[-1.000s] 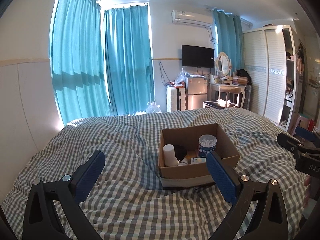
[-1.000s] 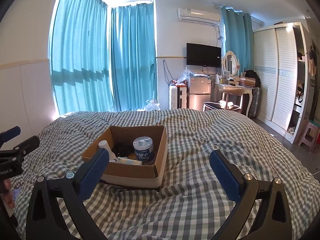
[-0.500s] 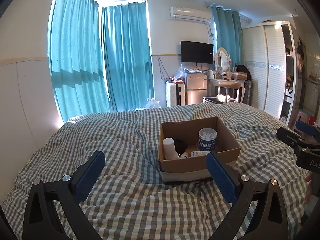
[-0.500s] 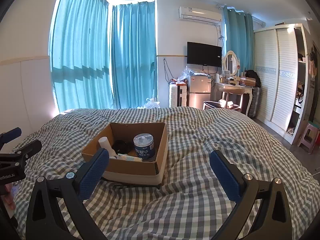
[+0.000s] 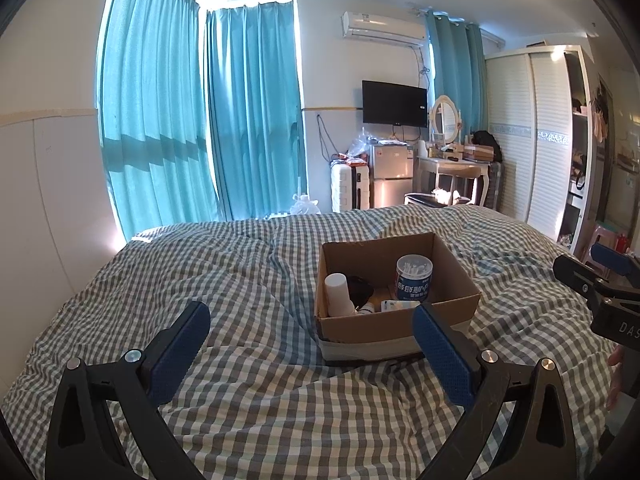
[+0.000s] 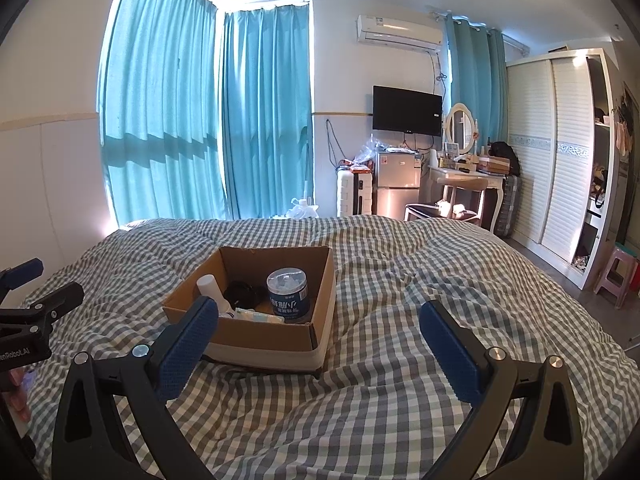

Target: Organize objects

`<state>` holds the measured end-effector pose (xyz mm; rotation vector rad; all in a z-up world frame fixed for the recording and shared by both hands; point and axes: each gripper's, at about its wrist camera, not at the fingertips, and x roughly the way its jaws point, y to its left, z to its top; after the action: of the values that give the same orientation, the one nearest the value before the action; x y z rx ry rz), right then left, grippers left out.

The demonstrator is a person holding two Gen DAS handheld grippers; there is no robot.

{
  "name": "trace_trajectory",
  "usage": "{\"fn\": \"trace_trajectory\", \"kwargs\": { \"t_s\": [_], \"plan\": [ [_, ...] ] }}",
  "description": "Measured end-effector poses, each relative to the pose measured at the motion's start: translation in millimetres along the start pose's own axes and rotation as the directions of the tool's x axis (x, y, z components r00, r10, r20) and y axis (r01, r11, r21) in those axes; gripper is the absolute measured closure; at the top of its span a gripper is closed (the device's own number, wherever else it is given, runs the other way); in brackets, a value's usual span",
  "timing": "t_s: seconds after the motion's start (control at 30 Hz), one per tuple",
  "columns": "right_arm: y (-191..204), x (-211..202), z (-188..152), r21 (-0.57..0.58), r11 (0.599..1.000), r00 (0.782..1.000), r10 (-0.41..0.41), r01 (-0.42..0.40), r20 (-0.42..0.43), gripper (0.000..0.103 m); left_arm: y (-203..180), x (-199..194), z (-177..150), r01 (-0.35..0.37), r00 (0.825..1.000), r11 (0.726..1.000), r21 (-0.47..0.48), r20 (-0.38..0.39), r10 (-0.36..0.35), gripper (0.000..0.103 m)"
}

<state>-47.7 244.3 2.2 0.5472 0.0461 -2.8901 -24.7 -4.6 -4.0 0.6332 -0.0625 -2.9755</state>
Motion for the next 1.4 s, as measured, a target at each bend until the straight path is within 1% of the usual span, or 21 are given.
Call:
{"fn": "trace_trajectory", "kwargs": {
  "t_s": [0.47,0.6,0.93,1.4],
  "plan": [
    [0.8,2.5,-3.3,0.0,1.0,1.0,-0.005,0.005,-0.006,0.002,-0.2,2.6,-0.5,0.01,1.0,1.0,0.004,0.0,-0.01,0.0],
    [1.9,3.1,-4.2,0.0,1.0,1.0,0.002,-0.002,-0.015,0.002,0.4,5.6,-2.6,0.016,1.0,1.0,0.002,-0.012,-0.016,0.0],
    [7.2,4.6,-6.8,-0.012,1.0,1.0,0.005,-0.005,-0.023,0.002,7.4,7.5,-4.9,0.002,1.0,1.0,-0.03,-0.028,-0.003,0.0],
    [7.3,8.7,-5.7,-0.01,1.0,0.999,-0.002,0.001,-0.036,0.002,9.0,5.4,-3.6,0.001,1.0,1.0,-0.027,-0.023,-0.002,0.0]
  ]
}}
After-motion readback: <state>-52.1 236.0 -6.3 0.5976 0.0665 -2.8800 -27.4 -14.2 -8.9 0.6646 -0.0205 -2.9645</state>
